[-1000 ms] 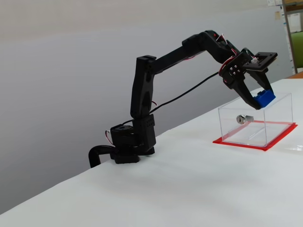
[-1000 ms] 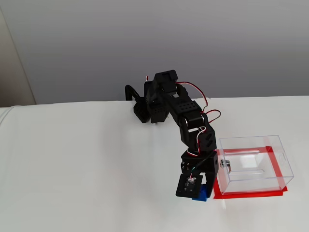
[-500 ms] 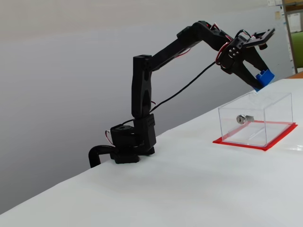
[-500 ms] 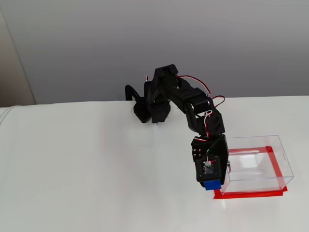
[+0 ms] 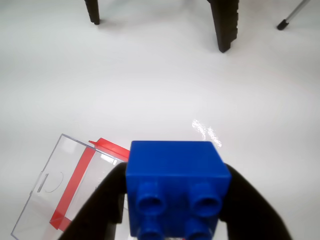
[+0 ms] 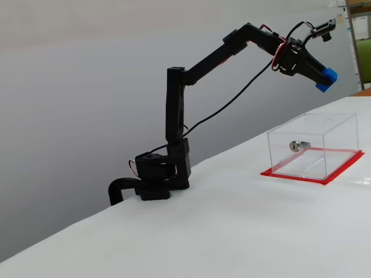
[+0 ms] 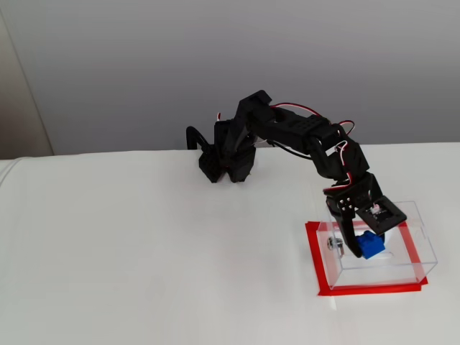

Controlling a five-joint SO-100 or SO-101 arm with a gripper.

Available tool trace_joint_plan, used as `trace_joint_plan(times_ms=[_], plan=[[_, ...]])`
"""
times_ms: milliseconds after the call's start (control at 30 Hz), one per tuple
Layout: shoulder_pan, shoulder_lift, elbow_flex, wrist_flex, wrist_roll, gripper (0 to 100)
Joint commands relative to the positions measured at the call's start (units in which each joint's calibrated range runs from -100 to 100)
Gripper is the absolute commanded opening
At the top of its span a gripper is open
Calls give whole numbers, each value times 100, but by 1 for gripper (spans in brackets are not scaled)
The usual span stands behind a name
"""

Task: Pick the blue lego brick and place it into the transparent box

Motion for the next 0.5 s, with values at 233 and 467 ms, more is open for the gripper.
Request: trace_joint_plan(times_ms=[233, 467], plan=[[-1181, -310, -233, -467, 719, 16], [-1640, -183, -52, -398, 1064, 16]])
